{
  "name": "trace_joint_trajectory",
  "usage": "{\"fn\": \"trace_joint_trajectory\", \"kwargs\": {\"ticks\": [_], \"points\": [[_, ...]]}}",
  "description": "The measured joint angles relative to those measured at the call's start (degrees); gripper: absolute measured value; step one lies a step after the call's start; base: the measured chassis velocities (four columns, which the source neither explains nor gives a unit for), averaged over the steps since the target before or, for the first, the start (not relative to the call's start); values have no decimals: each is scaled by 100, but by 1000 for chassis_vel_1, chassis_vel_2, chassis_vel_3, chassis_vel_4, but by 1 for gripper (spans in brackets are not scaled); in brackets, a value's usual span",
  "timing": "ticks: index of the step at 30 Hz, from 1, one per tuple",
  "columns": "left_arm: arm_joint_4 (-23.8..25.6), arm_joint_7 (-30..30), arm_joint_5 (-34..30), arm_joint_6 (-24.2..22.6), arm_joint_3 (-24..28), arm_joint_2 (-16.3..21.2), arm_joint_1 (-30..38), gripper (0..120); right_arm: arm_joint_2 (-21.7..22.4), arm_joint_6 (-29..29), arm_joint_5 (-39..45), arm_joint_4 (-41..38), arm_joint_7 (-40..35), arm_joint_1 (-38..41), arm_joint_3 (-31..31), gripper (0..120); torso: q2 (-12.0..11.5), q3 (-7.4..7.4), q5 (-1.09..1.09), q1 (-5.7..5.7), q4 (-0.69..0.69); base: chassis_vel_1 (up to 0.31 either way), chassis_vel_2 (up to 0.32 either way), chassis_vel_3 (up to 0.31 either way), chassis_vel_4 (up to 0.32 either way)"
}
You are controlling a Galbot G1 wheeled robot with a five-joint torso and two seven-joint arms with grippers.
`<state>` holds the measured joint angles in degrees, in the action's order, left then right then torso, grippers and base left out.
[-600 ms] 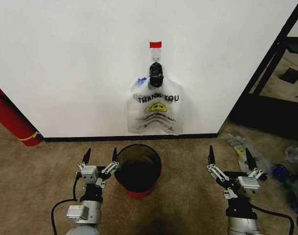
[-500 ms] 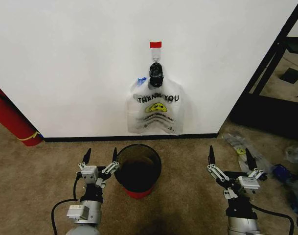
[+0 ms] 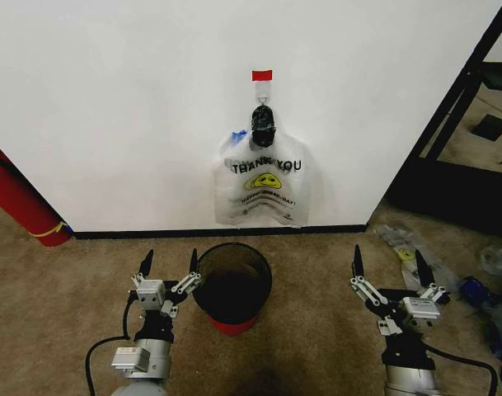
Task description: Pick up the garbage bag from the wall and place it over the trash bin.
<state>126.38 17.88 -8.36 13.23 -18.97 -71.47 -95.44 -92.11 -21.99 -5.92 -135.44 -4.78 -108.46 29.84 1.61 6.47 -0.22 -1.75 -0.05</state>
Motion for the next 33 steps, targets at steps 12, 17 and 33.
{"fn": "trace_joint_trajectory", "kwargs": {"ticks": [12, 17, 33], "points": [[-56, 4, 47, 12, -4, -20, -24, 100, 278, 289, 430, 62, 23, 167, -22, 100, 0, 0, 0, 0, 0, 0, 0, 0, 0], [-25, 7, 119, 12, -13, -24, -99, 100, 981, 998, 1867, 93, 119, 625, 142, 100, 0, 0, 2, 0, 1, 0, 0, 0, 0], [-298, 28, 479, 48, -23, -110, -125, 100, 2858, 2653, 6120, 1811, 1562, 3809, -523, 100, -1, 1, 1, 0, 0, 0, 0, 0, 0]]}}
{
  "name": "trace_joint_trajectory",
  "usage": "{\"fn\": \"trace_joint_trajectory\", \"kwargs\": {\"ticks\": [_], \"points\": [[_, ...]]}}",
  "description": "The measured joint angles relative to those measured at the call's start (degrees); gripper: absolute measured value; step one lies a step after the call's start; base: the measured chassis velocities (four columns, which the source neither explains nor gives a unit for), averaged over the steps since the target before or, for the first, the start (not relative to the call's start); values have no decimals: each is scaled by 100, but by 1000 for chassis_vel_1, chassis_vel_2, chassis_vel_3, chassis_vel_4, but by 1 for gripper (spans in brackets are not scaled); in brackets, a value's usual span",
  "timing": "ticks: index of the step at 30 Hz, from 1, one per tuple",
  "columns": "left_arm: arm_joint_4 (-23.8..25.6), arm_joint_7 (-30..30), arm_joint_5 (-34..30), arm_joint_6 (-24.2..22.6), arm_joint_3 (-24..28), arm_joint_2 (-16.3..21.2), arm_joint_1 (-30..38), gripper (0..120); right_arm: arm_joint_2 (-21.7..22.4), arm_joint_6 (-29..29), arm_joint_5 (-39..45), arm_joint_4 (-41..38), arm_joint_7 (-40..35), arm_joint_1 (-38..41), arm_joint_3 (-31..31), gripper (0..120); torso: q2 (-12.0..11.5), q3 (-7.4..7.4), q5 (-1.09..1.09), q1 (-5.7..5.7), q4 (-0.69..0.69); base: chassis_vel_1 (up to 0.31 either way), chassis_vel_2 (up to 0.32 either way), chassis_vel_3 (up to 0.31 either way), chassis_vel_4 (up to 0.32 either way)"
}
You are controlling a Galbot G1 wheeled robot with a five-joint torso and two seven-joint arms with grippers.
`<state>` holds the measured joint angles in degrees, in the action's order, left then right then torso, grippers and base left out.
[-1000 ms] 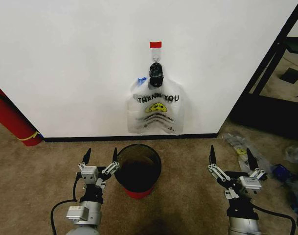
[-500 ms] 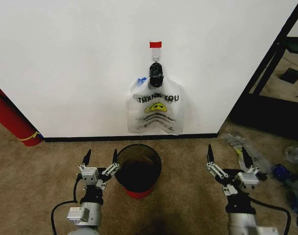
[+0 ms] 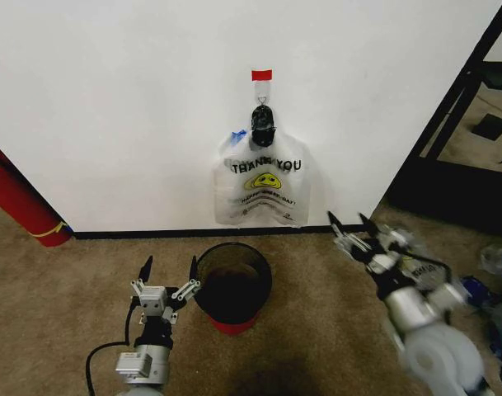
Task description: Pick up the garbage bag from the wall and place it over the trash bin.
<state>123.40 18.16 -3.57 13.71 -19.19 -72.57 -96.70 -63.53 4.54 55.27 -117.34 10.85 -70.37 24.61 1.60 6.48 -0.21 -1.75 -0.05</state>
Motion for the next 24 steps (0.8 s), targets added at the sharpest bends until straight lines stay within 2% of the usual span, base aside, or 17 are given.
{"fn": "trace_joint_trajectory", "kwargs": {"ticks": [1, 2, 3, 8, 13, 17, 24], "points": [[0, 0, 7, 0, -10, -16, -1, 100, -13, 58, 116, 210, 68, 365, -218, 100, 0, 0, -1, 0, 4, 0, 0, 0, 0], [-1, 0, 11, 0, -29, -30, -9, 100, -45, 94, 208, 424, 140, 707, -442, 100, 0, 0, -1, 0, 2, 0, 0, 0, 0], [-1, 0, 11, 0, -29, -30, -9, 100, -45, 94, 208, 424, 140, 707, -442, 100, 0, 0, -1, 0, 2, 0, 0, 0, 0], [44, 7, 13, -1, -129, -44, -40, 100, -377, 170, 534, 1527, 252, 2032, -1281, 100, 0, 1, -1, 0, 0, 0, 0, 0, 0], [47, 16, 19, -1, -151, -93, -62, 100, -616, 166, 579, 2286, 245, 2835, -1580, 100, -1, 0, -2, 0, 0, 0, 0, 0, 0], [46, 16, 12, 2, -149, -117, -35, 100, -757, 150, 566, 2772, 253, 3285, -1741, 100, 0, 0, -2, 0, 0, 0, 0, 0, 0], [36, 21, -104, -38, -188, -114, 81, 100, -954, 124, 495, 3201, 276, 3613, -1839, 100, 0, 0, -2, -1, -1, 0, 0, 0, 0]]}}
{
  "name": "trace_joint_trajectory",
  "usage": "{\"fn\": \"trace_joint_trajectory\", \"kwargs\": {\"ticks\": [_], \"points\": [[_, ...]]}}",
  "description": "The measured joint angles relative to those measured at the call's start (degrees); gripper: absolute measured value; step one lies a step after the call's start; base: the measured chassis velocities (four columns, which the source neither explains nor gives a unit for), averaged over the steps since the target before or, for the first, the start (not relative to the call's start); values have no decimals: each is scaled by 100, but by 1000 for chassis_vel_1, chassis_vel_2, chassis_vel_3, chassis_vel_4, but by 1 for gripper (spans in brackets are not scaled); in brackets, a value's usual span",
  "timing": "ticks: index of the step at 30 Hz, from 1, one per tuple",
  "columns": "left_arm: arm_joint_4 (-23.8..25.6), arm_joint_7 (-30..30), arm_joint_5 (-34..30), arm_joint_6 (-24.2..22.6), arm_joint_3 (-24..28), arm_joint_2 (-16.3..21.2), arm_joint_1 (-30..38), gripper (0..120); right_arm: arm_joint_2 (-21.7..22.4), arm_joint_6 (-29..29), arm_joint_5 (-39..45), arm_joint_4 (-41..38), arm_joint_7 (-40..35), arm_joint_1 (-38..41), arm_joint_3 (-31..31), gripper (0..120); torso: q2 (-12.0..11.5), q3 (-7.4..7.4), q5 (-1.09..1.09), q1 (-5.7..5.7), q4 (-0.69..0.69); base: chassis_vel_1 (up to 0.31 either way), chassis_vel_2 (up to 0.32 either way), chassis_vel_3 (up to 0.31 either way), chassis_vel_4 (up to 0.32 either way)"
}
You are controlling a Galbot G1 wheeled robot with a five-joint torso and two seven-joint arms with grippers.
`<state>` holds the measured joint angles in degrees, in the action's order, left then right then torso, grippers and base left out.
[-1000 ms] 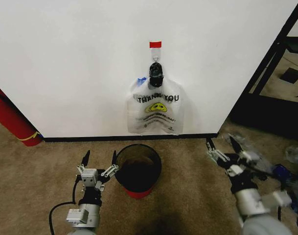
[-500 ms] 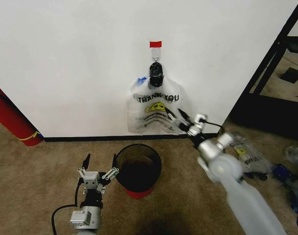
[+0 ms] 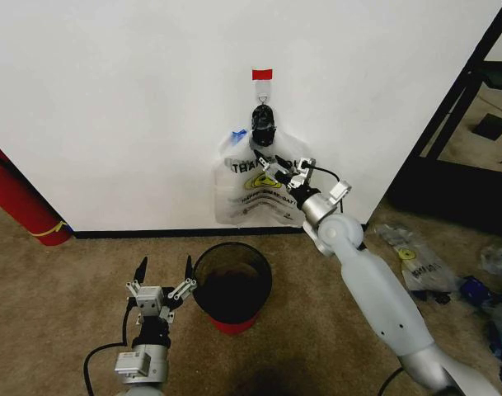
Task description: Pick up the garbage bag from the wall and place it over the trash bin.
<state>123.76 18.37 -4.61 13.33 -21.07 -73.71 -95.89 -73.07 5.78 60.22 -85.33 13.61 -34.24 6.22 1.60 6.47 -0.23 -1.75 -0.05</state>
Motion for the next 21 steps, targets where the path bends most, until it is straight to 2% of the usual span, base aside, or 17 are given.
{"fn": "trace_joint_trajectory", "kwargs": {"ticks": [8, 21], "points": [[72, 5, -44, -16, -34, 39, -22, 100, -304, -37, -80, 352, 20, 286, -26, 100, 1, 0, 0, 1, 1, 0, 0, 0, 0], [130, 11, -52, -17, -91, 25, -40, 100, -364, -96, -153, 191, 13, 398, -84, 98, 1, -1, 1, 1, 1, 0, 0, 0, 0]]}}
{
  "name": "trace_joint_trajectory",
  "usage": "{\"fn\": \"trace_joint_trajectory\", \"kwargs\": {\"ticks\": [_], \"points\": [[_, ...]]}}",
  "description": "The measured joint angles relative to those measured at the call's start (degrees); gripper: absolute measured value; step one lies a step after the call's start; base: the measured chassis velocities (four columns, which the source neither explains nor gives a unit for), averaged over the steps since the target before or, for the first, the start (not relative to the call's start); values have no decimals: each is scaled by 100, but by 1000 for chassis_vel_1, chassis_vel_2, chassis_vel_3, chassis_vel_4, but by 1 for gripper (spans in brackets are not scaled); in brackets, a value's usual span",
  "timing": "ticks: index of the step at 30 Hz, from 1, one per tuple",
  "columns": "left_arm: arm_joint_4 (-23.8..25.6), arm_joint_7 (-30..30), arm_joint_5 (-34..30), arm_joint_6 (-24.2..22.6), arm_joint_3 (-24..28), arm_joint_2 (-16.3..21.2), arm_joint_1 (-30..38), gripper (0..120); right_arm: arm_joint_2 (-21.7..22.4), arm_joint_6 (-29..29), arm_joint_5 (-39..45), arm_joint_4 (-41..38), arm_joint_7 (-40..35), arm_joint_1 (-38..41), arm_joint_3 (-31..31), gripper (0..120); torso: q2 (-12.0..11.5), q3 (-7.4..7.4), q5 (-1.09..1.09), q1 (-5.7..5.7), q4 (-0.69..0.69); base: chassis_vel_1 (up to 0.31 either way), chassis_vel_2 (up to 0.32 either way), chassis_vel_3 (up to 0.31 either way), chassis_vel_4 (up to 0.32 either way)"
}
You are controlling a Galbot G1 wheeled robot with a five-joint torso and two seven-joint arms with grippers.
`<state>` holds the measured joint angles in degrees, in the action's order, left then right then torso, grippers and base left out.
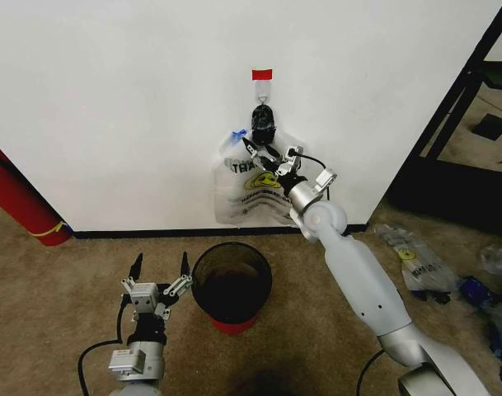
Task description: Pick up the garbage bag from the wall and place it over the trash bin.
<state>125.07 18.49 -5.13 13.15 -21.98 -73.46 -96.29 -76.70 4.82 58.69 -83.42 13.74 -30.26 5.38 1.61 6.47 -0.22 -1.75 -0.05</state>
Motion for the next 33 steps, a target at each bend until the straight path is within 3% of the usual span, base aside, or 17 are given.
{"fn": "trace_joint_trajectory", "kwargs": {"ticks": [4, 10, 16, 23, 24, 27, 31, 33], "points": [[5, 0, 0, 0, 4, -6, -3, 100, 30, 0, 5, -90, -13, -9, 3, 94, 0, 0, 0, 0, 0, 0, 0, 0, 0], [16, 0, 4, 0, 24, -5, -7, 100, 74, 4, 5, -99, -66, -13, 19, 75, 0, 0, 0, 0, 0, 0, 0, 0, 0], [61, 2, 6, 0, 15, -3, -24, 100, 101, 43, 5, -83, -154, -8, 49, 49, 0, 0, 0, 0, 0, 0, 0, 0, 0], [70, 6, 5, 0, 12, -3, -26, 100, 103, 45, 3, -89, -178, -16, 52, 32, 0, 0, 0, 0, 0, 0, 0, 0, 0], [75, 8, 4, 0, 11, -4, -27, 100, 104, 45, 2, -94, -195, -22, 52, 23, 0, 0, 0, 0, 0, 0, 0, 0, 0], [83, 11, 4, 0, 11, -5, -31, 100, 105, 45, 2, -101, -225, -27, 52, 12, 0, 0, 0, 0, 0, 0, 0, 0, 0], [92, 12, 3, 0, 11, -6, -34, 100, 104, 45, 2, -104, -247, -27, 52, 0, 0, 0, 0, 0, 0, 0, 0, 0, 0], [100, 14, 2, 0, 11, -6, -37, 100, 105, 45, 2, -108, -261, -29, 53, 0, 0, 0, 0, 0, 0, 0, 0, 0, 0]]}}
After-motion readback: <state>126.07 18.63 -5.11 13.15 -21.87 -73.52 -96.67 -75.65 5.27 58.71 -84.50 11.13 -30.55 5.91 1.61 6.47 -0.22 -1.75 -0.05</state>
